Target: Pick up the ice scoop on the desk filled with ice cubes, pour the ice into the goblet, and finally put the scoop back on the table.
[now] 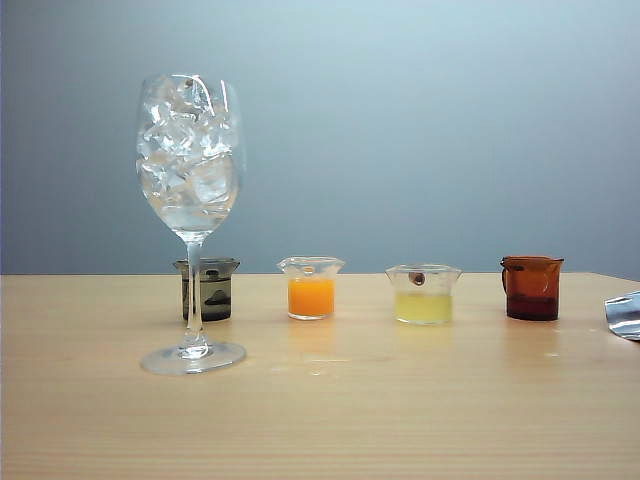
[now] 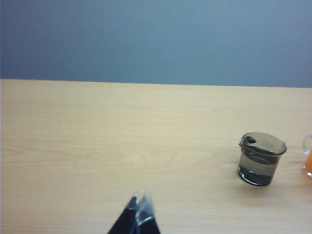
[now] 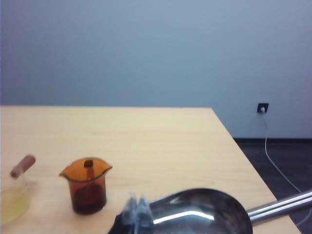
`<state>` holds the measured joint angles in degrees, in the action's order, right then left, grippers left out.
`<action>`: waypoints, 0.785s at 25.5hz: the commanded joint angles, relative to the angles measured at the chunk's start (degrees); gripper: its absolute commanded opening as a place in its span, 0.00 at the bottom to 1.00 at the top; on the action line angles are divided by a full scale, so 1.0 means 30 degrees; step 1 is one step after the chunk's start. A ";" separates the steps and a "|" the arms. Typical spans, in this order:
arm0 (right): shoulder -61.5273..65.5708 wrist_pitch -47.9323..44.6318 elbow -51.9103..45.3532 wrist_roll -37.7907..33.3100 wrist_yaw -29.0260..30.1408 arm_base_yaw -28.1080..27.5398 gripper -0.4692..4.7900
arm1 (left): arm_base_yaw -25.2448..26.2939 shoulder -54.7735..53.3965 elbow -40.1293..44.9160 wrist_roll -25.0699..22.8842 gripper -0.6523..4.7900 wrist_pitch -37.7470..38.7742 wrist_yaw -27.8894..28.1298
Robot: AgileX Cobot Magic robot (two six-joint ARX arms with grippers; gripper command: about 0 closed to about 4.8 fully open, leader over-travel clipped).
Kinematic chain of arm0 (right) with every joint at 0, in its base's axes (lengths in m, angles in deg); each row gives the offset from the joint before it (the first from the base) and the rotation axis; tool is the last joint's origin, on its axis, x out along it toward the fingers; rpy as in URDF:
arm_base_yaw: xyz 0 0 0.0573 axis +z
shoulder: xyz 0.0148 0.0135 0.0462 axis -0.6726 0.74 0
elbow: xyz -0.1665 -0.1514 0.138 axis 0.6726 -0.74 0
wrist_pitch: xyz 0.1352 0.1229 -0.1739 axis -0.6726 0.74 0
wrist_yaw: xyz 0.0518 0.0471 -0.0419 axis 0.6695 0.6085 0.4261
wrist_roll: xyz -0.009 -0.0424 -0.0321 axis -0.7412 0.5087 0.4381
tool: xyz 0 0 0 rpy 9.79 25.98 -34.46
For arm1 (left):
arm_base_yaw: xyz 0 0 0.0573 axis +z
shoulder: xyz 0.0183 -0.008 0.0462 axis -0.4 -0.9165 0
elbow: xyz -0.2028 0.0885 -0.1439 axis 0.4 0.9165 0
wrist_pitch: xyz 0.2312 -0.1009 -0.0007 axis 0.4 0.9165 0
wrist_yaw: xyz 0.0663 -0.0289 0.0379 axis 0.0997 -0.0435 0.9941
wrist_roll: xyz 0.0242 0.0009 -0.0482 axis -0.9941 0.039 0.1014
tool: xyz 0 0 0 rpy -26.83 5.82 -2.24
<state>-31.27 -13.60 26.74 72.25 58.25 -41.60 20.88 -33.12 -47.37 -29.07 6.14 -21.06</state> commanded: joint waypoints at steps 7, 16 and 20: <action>-0.0058 0.0539 -0.0291 -0.1326 0.0036 0.0044 0.09 | -0.0015 -0.0007 -0.0036 -0.0007 0.11 -0.0219 -0.0124; -0.0058 0.1260 -0.0291 -0.1217 0.0044 0.0051 0.09 | -0.0015 -0.0007 -0.0036 -0.0007 0.11 -0.0219 -0.0124; -0.0058 0.1260 -0.0291 -0.0109 0.0044 0.0073 0.09 | -0.0015 -0.0007 -0.0036 -0.0007 0.11 -0.0226 -0.0124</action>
<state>-31.51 -9.16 26.11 70.02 58.29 -41.45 20.86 -33.12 -47.37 -29.07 6.20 -21.21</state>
